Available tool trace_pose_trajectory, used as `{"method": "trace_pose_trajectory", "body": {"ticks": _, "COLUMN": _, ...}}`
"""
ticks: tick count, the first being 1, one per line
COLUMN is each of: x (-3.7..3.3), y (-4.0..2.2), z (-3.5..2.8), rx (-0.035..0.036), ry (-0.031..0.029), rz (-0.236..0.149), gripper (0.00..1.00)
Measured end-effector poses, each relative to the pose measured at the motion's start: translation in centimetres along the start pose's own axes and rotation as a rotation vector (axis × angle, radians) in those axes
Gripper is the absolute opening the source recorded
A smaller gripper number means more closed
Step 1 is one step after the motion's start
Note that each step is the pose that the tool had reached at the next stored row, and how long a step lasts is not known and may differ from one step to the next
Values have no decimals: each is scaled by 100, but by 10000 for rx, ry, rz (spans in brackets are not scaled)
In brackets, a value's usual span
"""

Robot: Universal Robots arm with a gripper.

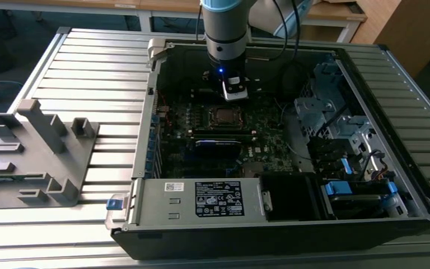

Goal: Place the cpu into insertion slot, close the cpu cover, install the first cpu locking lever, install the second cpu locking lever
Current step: 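Install the first cpu locking lever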

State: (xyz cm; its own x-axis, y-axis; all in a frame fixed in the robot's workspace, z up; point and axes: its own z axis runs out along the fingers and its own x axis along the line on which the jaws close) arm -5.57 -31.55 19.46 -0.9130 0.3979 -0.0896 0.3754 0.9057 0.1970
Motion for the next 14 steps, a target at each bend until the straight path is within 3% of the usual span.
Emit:
{"method": "trace_pose_trajectory", "body": {"ticks": 5, "x": -4, "y": 11, "z": -46, "rx": -2, "ry": 0, "rz": 0, "gripper": 11}}
{"method": "trace_pose_trajectory", "body": {"ticks": 10, "x": 1, "y": 22, "z": -47, "rx": -1, "ry": -3, "rz": -1, "gripper": 11}}
{"method": "trace_pose_trajectory", "body": {"ticks": 14, "x": 4, "y": 23, "z": -45, "rx": 74, "ry": -123, "rz": -31, "gripper": 11}}
